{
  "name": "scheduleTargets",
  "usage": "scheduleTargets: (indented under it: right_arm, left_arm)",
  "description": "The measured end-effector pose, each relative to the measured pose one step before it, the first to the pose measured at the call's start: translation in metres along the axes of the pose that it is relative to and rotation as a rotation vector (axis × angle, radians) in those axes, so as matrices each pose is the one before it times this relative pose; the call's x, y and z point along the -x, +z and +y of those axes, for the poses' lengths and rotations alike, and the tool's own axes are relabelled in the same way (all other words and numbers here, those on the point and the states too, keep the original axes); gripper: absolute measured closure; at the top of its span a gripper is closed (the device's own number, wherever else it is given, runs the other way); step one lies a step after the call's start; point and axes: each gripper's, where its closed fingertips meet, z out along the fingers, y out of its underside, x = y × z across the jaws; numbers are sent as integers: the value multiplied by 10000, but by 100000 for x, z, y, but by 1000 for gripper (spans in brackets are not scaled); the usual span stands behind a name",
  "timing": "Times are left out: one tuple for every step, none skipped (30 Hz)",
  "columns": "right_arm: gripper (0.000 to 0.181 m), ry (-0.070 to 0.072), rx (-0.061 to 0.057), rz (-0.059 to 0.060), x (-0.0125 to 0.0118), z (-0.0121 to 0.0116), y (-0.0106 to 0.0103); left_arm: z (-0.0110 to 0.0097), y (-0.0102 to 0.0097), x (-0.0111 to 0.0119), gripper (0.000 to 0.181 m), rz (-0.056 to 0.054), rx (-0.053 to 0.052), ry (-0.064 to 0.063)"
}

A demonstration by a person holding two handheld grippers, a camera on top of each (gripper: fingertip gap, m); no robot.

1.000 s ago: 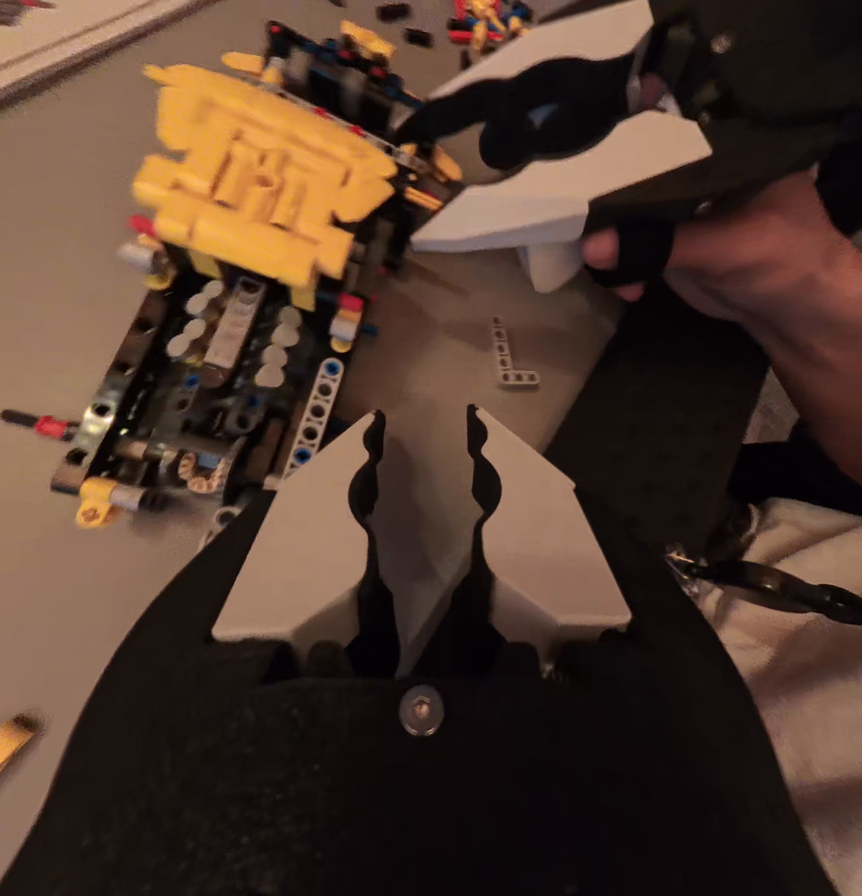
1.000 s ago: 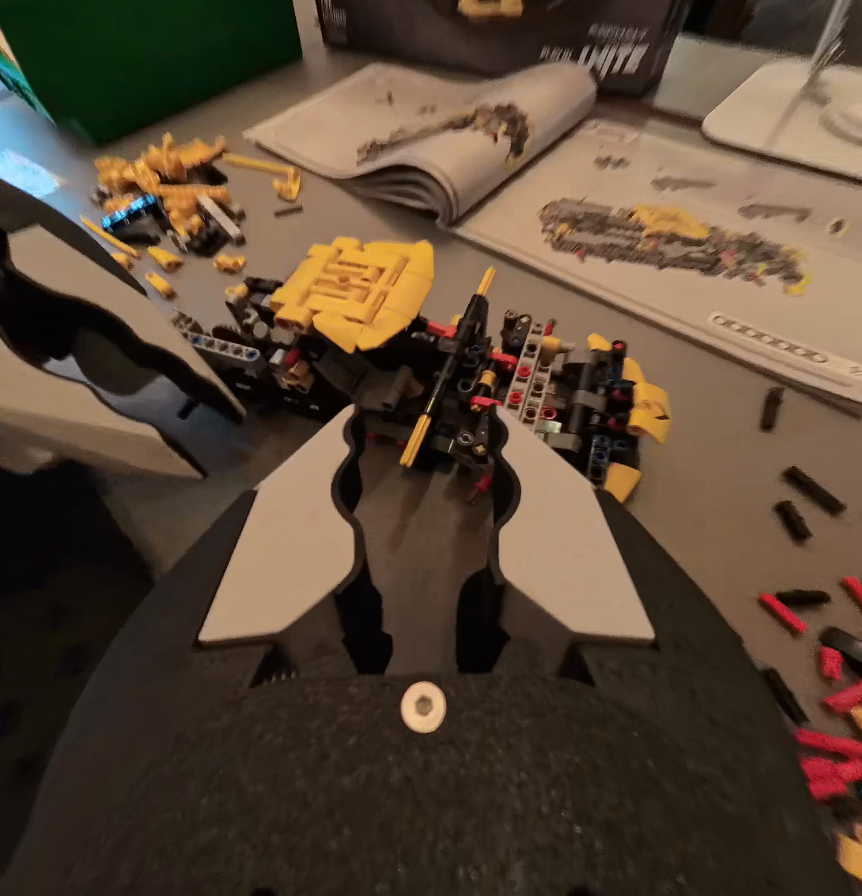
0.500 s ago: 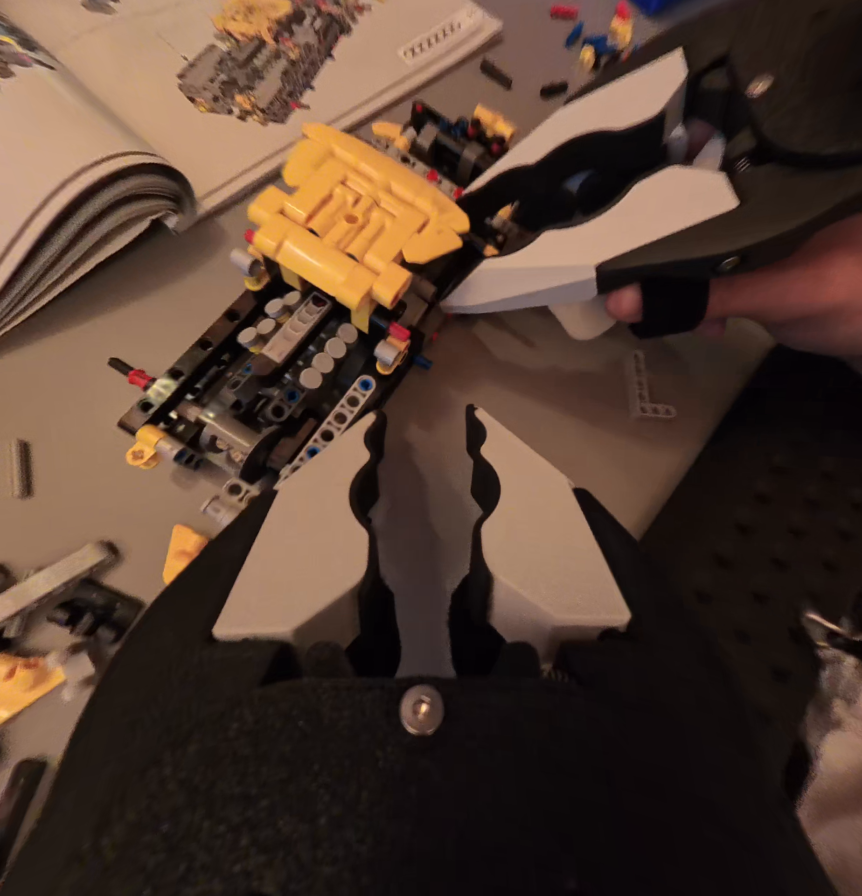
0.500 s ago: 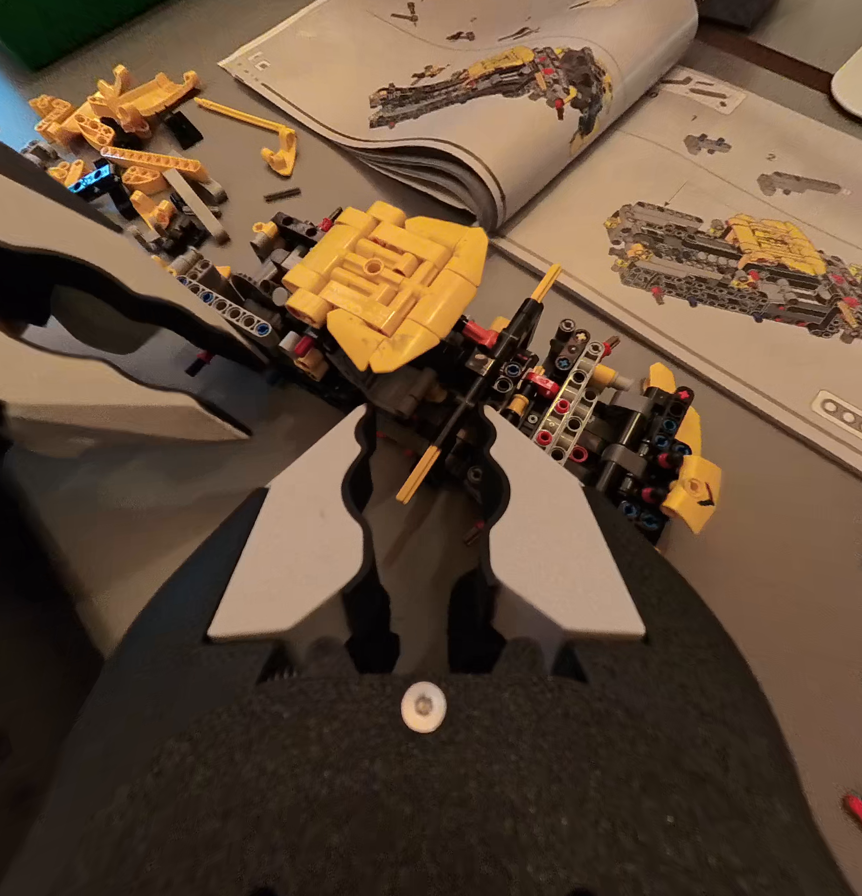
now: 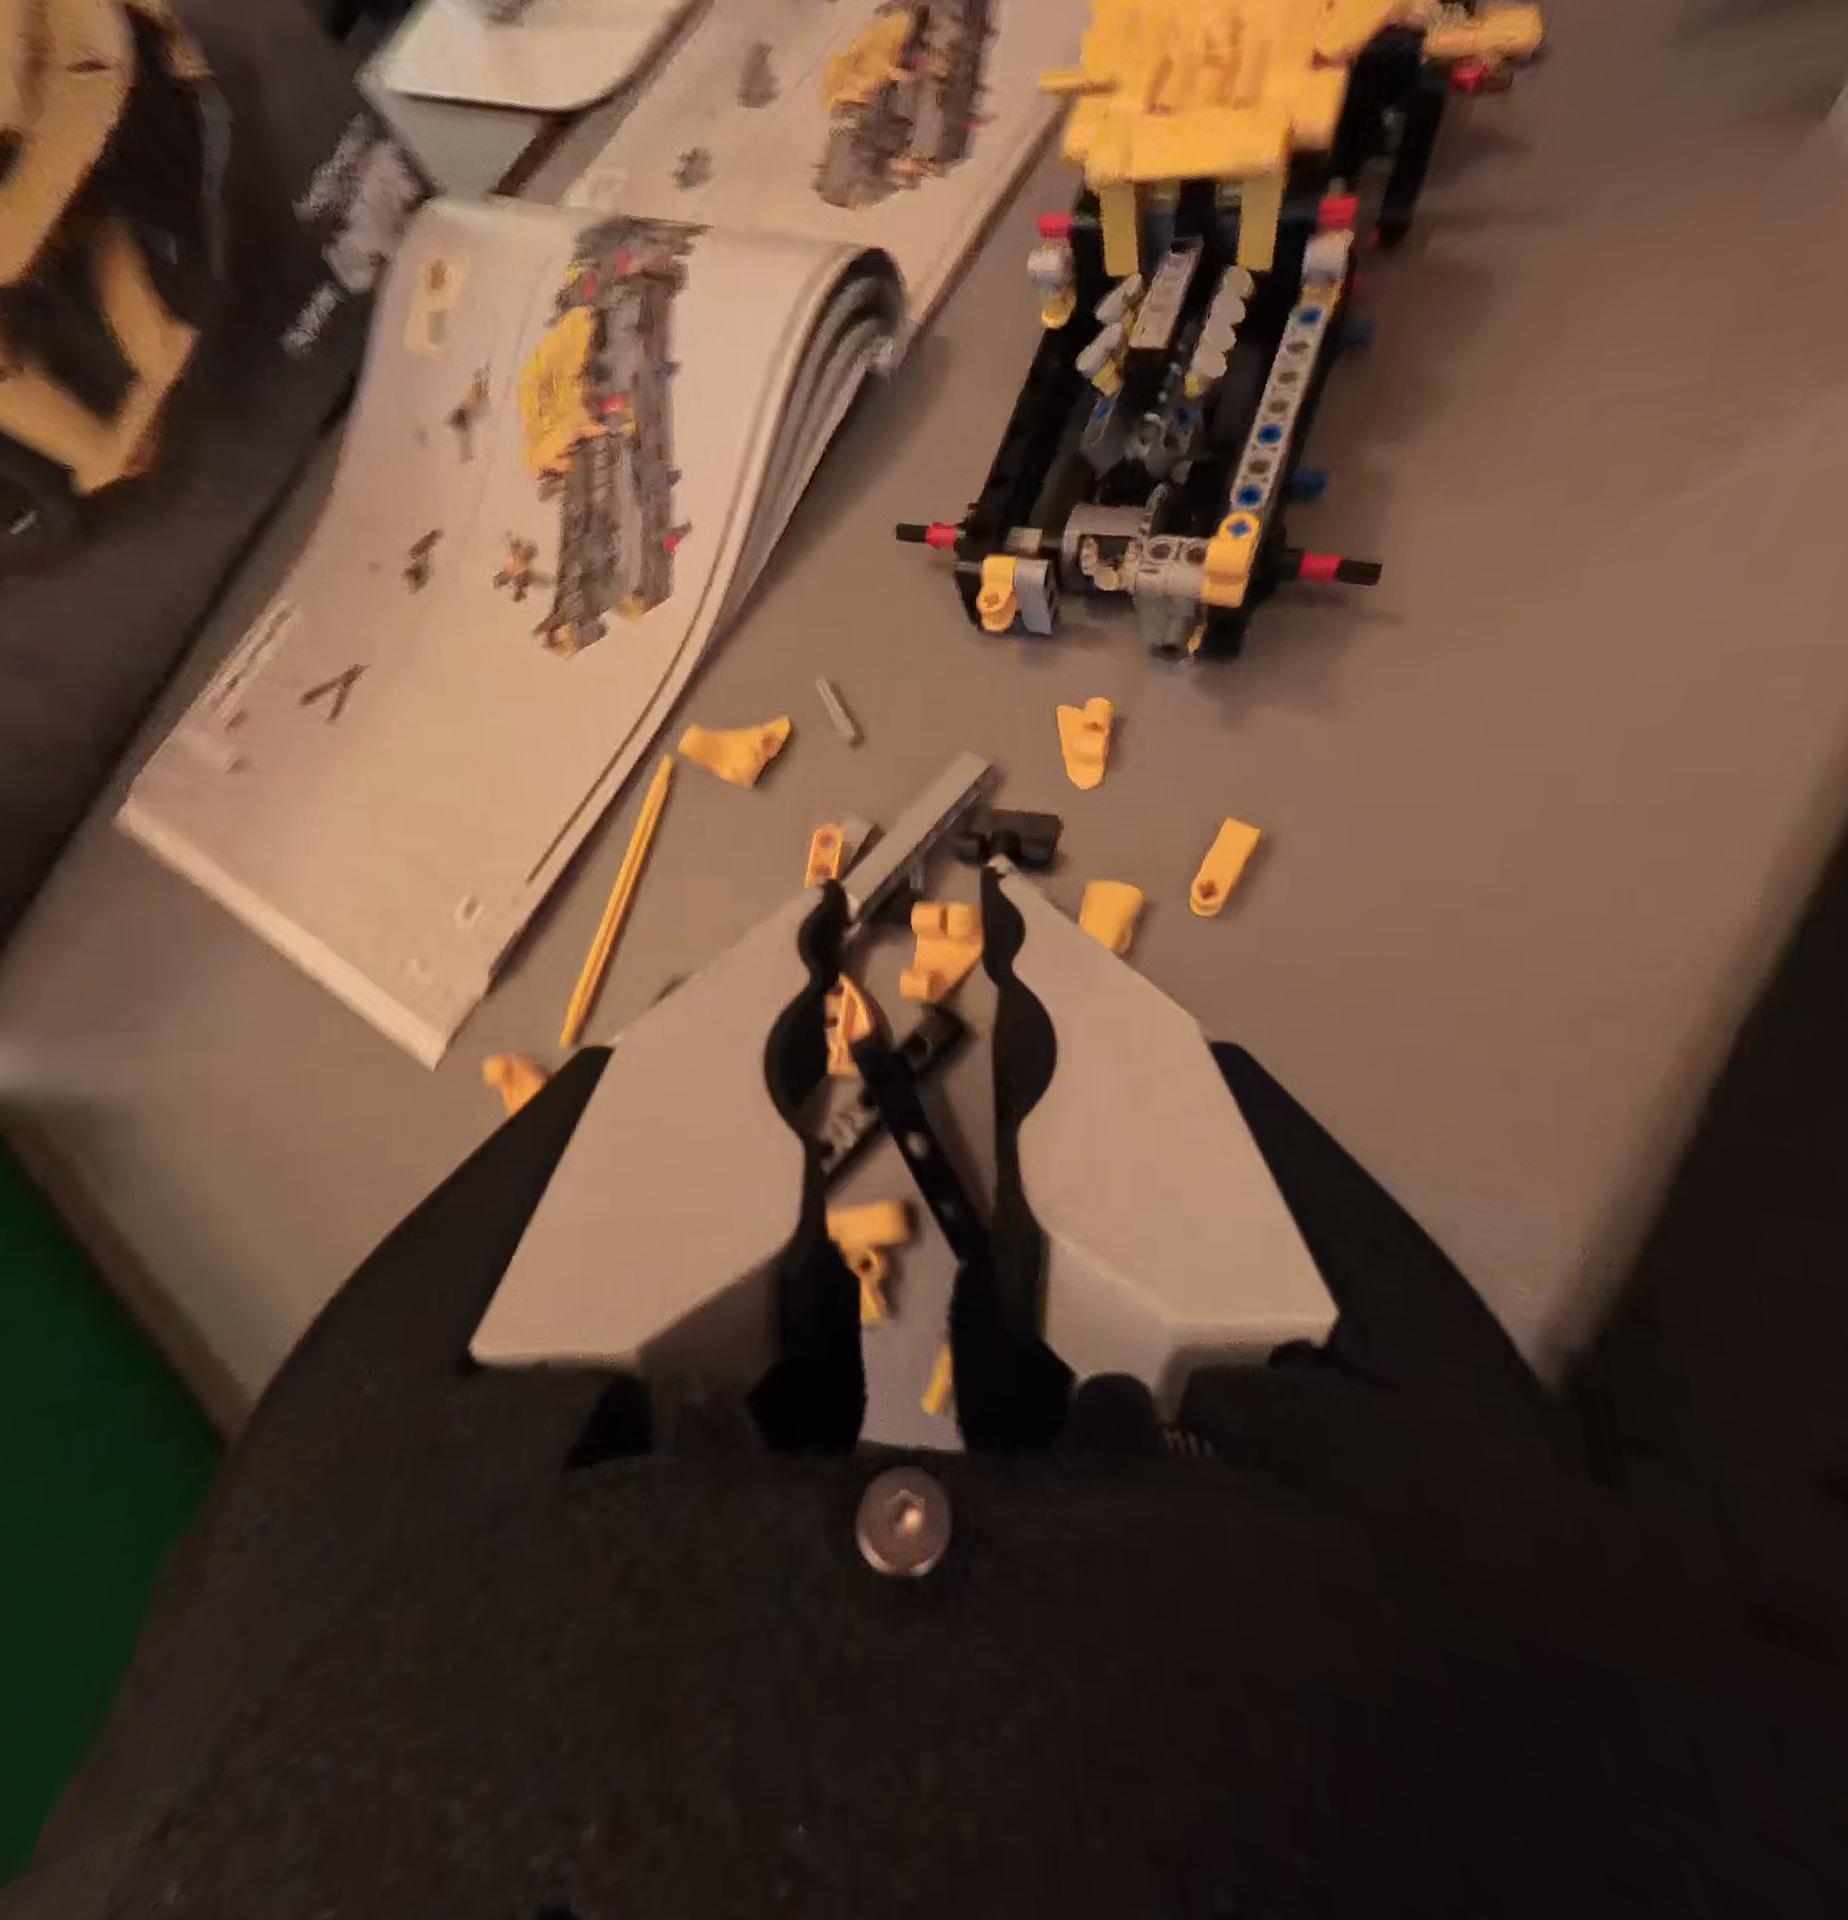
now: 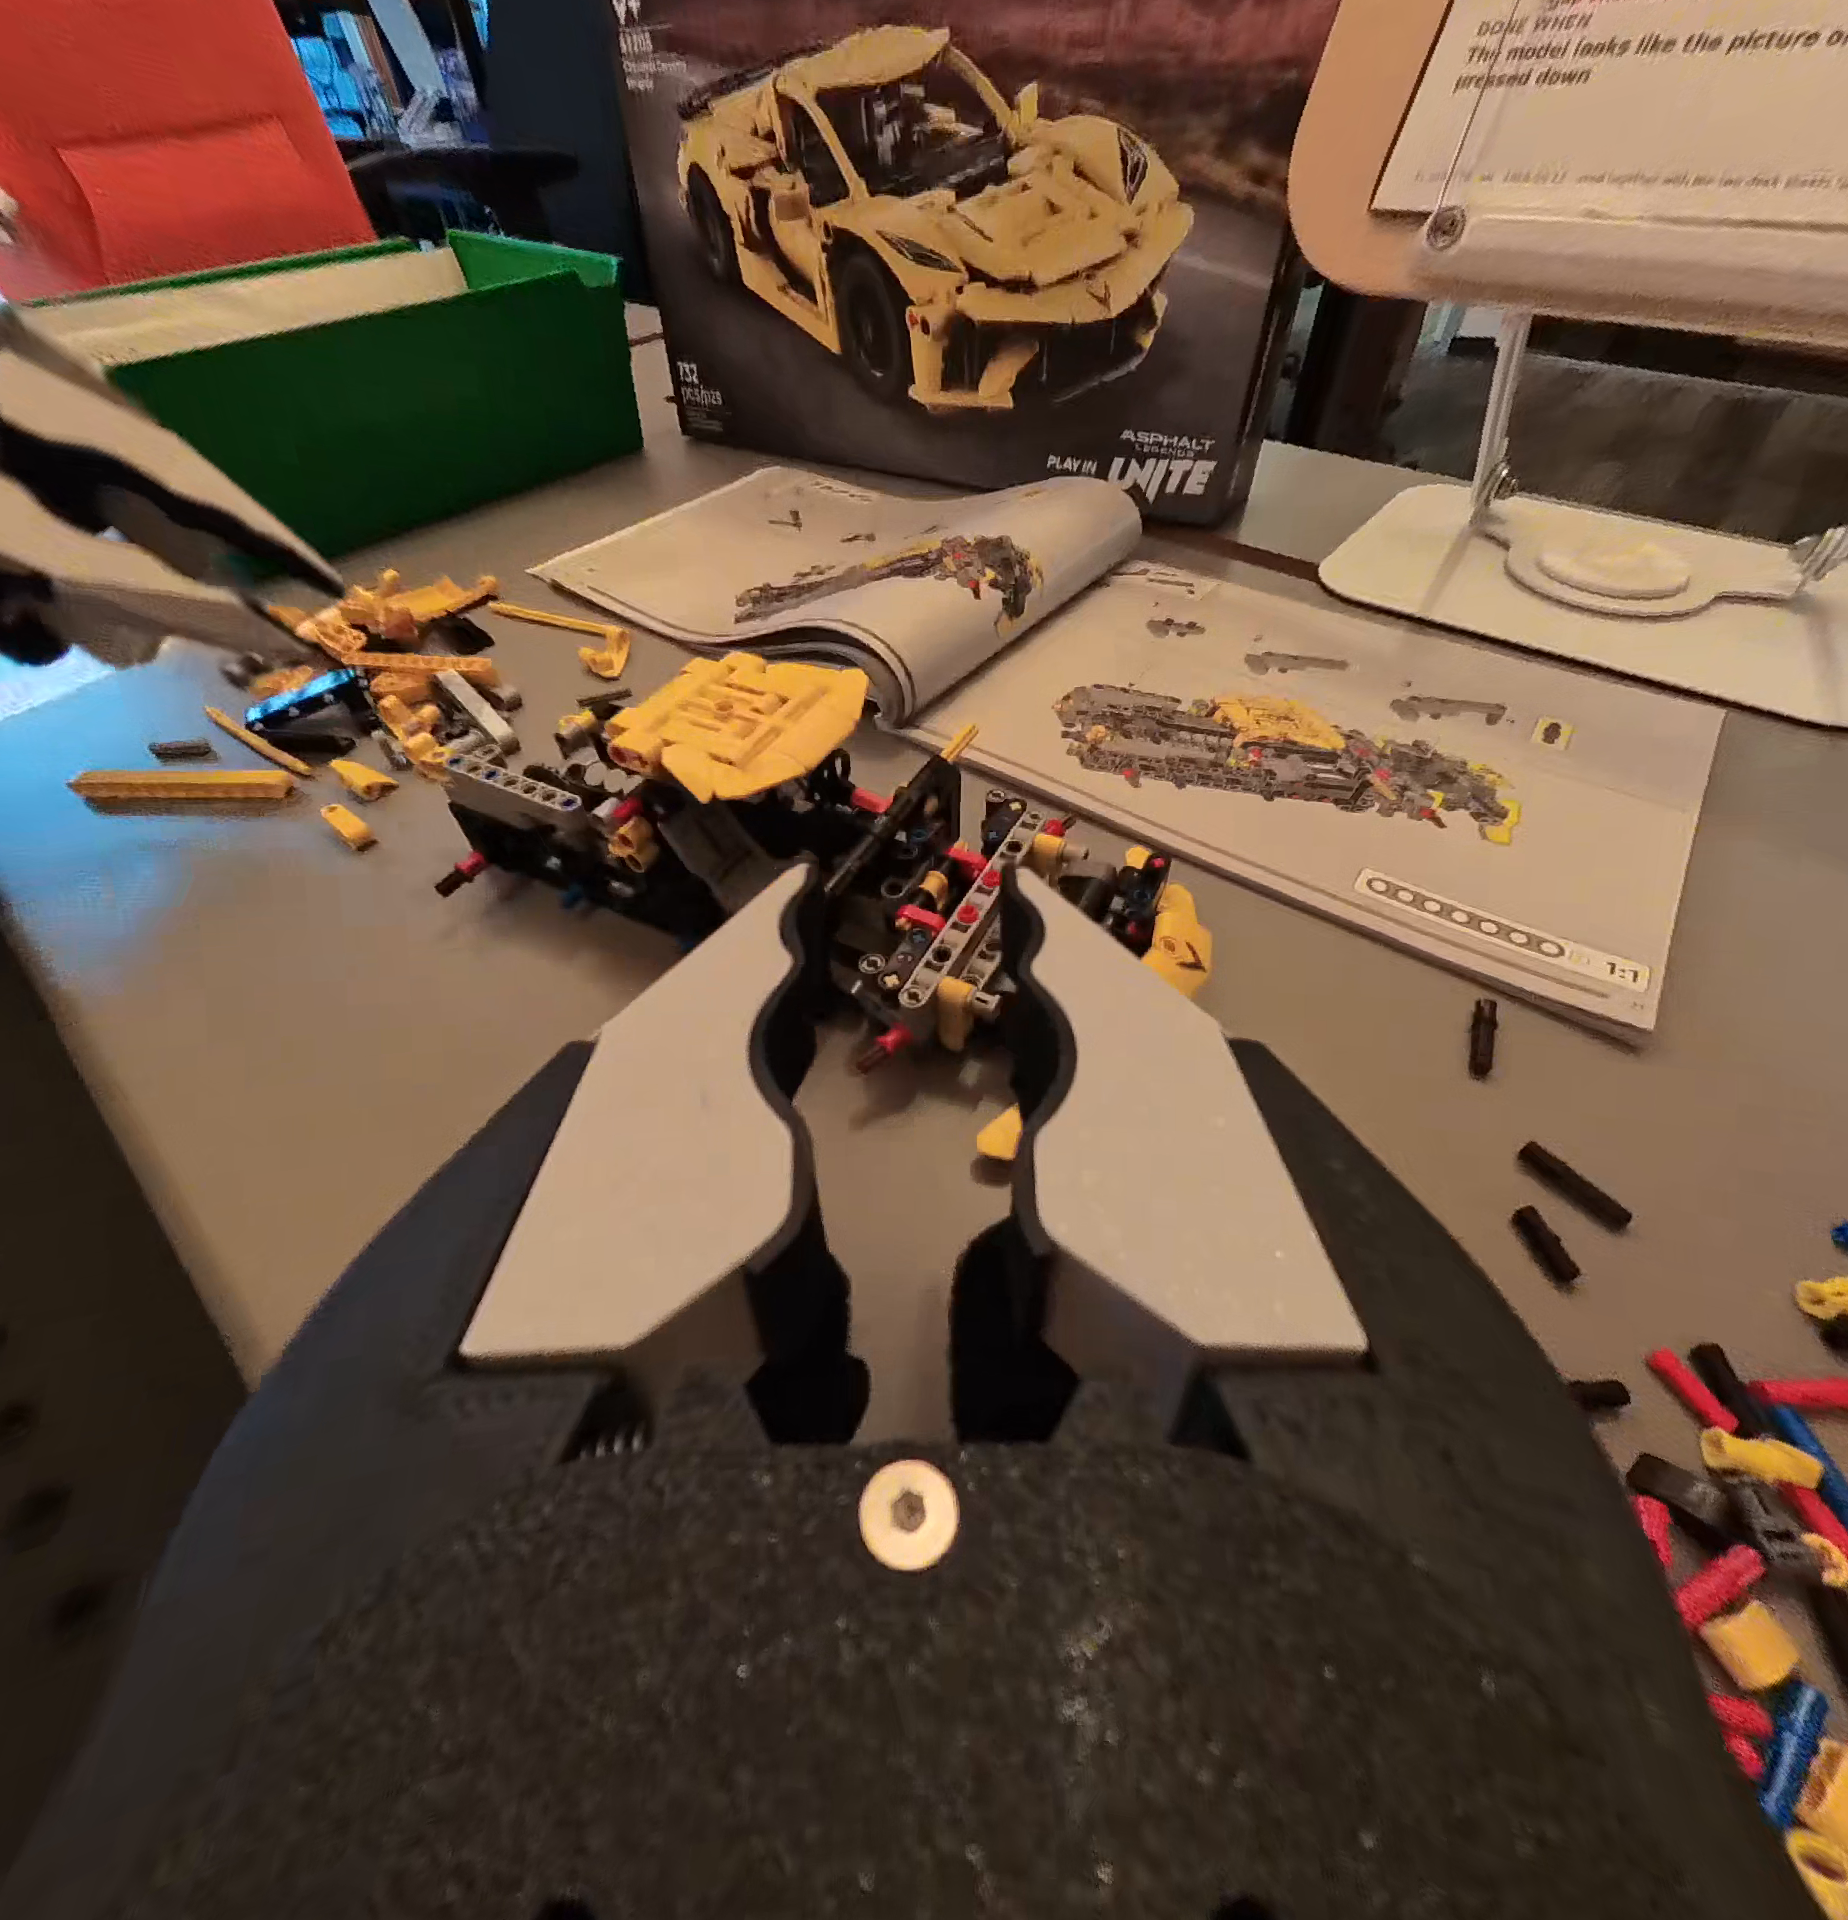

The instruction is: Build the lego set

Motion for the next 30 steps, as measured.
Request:
scheduleTargets:
  right_arm:
    - [149, -61, 148, 7, 27, 248, 120]
    - [149, -82, 24, -7, 139, 132, 21]
    - [149, -91, 29, 14, 131, 137, -47]
    - [149, -88, 48, 32, 69, 132, -68]
    - [150, -67, -3, 6, 91, 36, -58]
    - [150, -32, -47, -30, 106, -75, -38]
    - [150, -12, -40, -18, 54, -72, -21]
    - [150, 3, -6, -1, -7, -9, 5]
    - [151, 31, -2, 4, -44, -3, 5]
    - [151, 66, -14, -28, -26, 4, 2]
    - [151, 93, -15, -43, -27, -14, -20]
    - [151, 93, -16, -19, -60, -25, -23]
    - [151, 84, -18, -28, -45, -26, -32]
    - [151, 80, -46, -46, -13, -76, -48]
    - [152, 69, -77, -20, -48, -123, -58]
    - [153, 52, -64, 10, -92, -95, -65]
    - [153, 57, -28, -12, -56, -33, -24]
    - [153, 66, -8, -32, -30, -8, 3]
    - [153, 48, -18, -36, -7, -20, 8]
    - [153, 27, -11, 1, -35, 4, -4]
    - [153, 19, -6, 11, -44, 2, -11]
    - [154, 21, -26, -23, 5, -25, 3]
    - [154, 32, -17, -51, 54, -20, 25]
    - [155, 23, 15, -40, 42, 35, 46]
    - [154, -10, 42, -30, 37, 62, 75]
    - [155, -36, 46, -47, 103, 70, 80]
    - [155, -57, 44, -37, 113, 63, 70]
    - [155, -88, 42, 0, 89, 47, 56]
    - [155, -110, 35, 16, 81, 56, 34]
    - [155, -106, 27, 14, 97, 29, 15]
  left_arm:
    - [-186, 934, 1, 160, 465, 360, 457]
    - [-17, 879, 57, 161, 492, 513, 284]
    - [12, 750, -20, 160, 576, 484, 137]
    - [-98, 552, -106, 159, 600, 417, 51]
    - [-165, 403, -17, 159, 467, 305, 74]
    - [-99, 324, 43, 159, 341, 249, 174]
    - [53, 313, 234, 158, 121, 284, 250]
    - [135, 291, 280, 156, 31, 283, 255]
    - [194, 333, 218, 156, 26, 291, 194]
    - [250, 396, 360, 156, -91, 332, 94]
    - [137, 418, 17, 157, 47, 266, 6]
    - [64, 375, -448, 161, 267, 181, -18]
    - [17, 271, -216, 167, 62, 114, 19]
    - [-139, 16, 256, 173, -277, -11, 126]
    - [-171, -198, 256, 173, -292, -46, 135]
    - [-228, -373, 259, 173, -251, -92, 42]
    - [-327, -561, 337, 173, -227, -153, -40]
    - [-297, -791, 460, 174, -201, -180, -96]
    - [-237, -1001, 771, 173, -264, -181, -156]
    - [-233, -1135, 1048, 173, -270, -199, -224]
    - [-305, -1185, 1093, 173, -155, -242, -314]
    - [-497, -1102, 945, 174, 37, -288, -425]
    - [-676, -821, 706, 174, 211, -242, -489]
    - [-854, -384, 609, 174, 192, -79, -406]
    - [-1254, 84, 564, 174, 42, -34, -197]
    - [-1916, 547, 28, 174, 160, -225, 14]
    - [-2490, 990, -663, 174, 462, -398, 117]
    - [-2697, 1460, -941, 173, 588, -362, 124]
    - [-2573, 1932, -890, 173, 587, -162, 130]
    - [-2314, 2288, -707, 174, 512, 87, 202]
